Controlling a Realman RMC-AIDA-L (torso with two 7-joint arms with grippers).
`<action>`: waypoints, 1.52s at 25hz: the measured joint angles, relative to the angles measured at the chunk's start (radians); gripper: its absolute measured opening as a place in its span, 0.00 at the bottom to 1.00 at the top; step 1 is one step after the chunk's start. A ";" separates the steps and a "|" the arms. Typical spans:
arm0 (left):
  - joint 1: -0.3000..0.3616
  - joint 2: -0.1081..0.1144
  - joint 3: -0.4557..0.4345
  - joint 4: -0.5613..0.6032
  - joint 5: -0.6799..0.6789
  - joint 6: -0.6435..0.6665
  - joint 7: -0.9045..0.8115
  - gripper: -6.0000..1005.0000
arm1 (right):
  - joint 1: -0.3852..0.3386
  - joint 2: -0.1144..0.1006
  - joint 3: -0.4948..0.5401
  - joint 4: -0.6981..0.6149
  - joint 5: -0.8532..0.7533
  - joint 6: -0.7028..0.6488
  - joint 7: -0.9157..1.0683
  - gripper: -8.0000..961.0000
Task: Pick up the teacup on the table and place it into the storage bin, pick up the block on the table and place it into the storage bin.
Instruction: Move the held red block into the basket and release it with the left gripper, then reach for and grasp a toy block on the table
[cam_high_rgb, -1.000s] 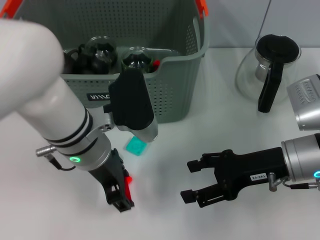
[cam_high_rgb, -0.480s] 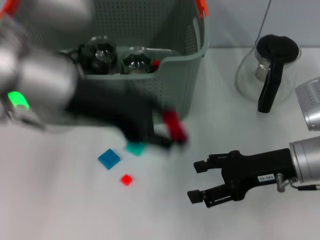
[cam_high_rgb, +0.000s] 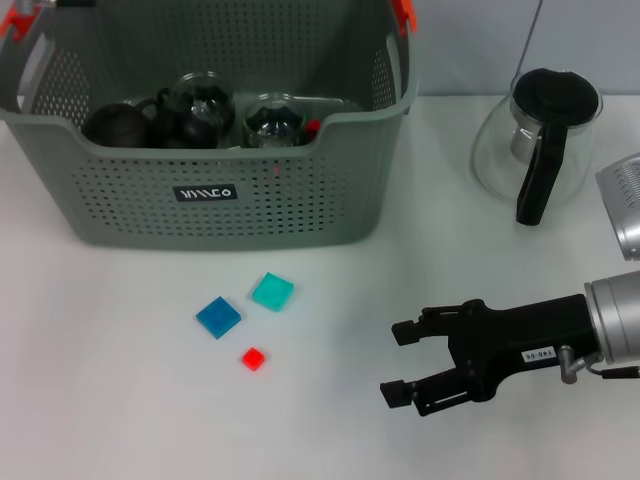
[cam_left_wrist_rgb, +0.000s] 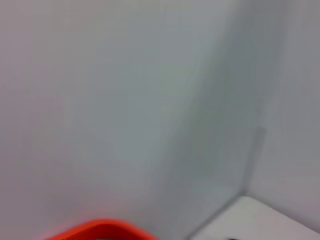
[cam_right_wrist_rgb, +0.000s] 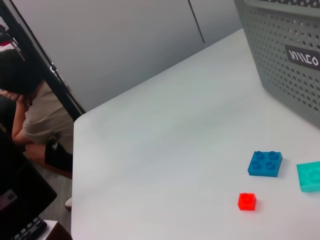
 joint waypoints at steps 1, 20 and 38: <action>-0.018 0.015 0.000 -0.075 0.007 -0.054 0.002 0.69 | 0.000 0.000 -0.001 0.000 0.000 0.000 -0.001 0.98; 0.227 -0.128 0.141 0.378 -0.045 0.499 0.328 0.95 | 0.008 0.004 0.007 0.008 0.002 0.007 -0.021 0.98; 0.345 -0.137 0.627 0.370 0.554 0.285 -0.137 0.95 | 0.000 0.019 0.017 0.024 0.001 0.023 0.008 0.98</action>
